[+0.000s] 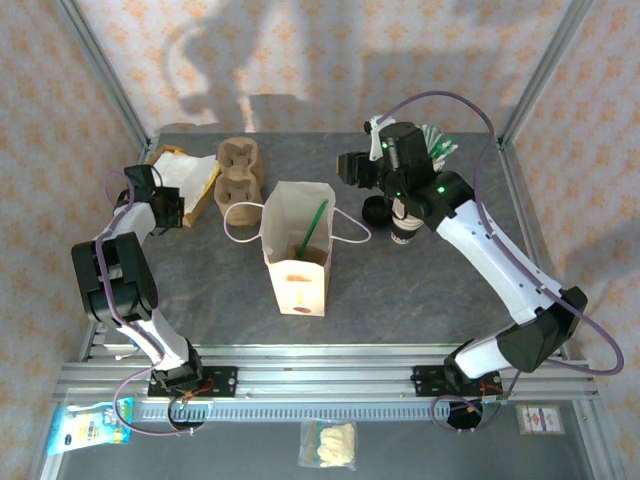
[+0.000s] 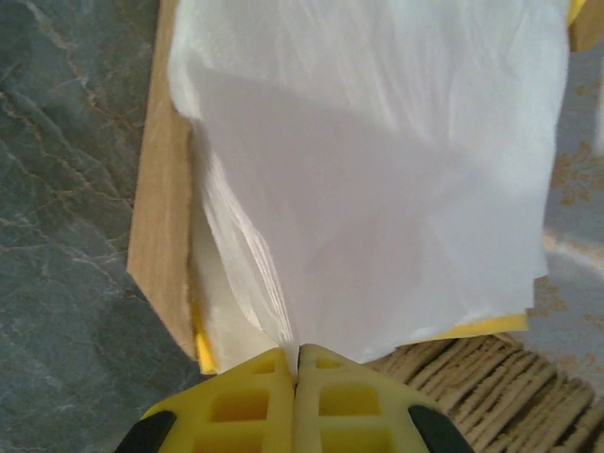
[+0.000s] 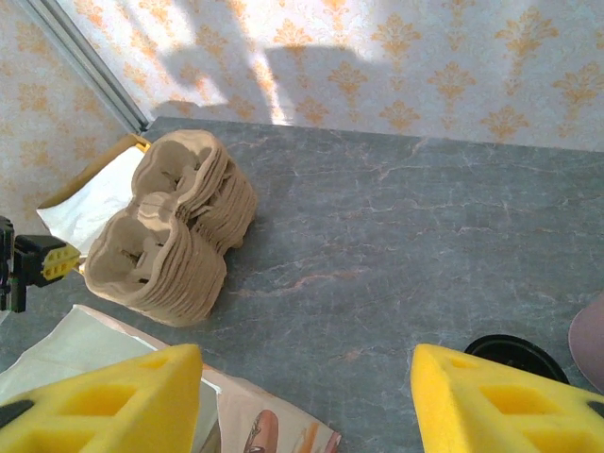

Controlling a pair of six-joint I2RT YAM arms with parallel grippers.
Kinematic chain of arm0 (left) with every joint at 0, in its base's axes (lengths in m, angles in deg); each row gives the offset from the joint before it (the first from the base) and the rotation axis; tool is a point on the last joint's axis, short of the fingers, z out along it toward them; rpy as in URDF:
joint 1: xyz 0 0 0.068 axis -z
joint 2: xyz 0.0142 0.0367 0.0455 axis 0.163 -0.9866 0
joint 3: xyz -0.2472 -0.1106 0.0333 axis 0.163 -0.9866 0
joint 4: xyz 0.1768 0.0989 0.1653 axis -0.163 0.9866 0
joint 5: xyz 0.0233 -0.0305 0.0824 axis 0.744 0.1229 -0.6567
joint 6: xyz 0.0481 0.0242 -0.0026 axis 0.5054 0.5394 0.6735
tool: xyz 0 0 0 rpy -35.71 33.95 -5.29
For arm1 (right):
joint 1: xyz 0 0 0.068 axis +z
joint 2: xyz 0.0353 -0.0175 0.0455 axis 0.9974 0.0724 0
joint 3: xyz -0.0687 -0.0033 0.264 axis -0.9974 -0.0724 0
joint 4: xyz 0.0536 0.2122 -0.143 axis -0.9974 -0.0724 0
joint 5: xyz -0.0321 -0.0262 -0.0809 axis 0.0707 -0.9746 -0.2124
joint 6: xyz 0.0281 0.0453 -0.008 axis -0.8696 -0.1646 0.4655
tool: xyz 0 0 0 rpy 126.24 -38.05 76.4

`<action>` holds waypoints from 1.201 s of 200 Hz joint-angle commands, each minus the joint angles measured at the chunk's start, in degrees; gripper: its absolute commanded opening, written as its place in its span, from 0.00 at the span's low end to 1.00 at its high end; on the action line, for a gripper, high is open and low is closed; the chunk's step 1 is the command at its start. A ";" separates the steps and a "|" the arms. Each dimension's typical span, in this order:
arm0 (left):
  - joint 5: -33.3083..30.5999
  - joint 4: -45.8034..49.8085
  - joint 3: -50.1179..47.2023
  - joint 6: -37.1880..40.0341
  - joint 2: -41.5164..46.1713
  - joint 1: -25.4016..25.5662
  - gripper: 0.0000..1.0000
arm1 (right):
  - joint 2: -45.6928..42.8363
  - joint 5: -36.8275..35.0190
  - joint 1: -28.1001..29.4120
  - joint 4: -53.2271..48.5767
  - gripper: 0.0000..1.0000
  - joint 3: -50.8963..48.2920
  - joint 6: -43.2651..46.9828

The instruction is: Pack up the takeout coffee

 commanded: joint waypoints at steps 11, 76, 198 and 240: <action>-1.91 2.24 5.56 1.78 2.51 0.23 0.00 | -2.88 -2.50 -0.24 1.13 0.60 2.51 1.64; -4.74 8.52 11.49 5.20 7.27 0.23 0.00 | -3.92 -3.52 -0.30 0.70 0.61 6.23 2.89; -7.23 12.85 1.85 13.13 17.07 0.49 0.00 | -4.35 -1.11 -0.30 -0.30 0.62 8.72 2.36; -6.12 8.94 -6.82 12.76 18.59 0.93 0.00 | -3.46 -0.63 -0.29 -0.78 0.62 9.72 2.14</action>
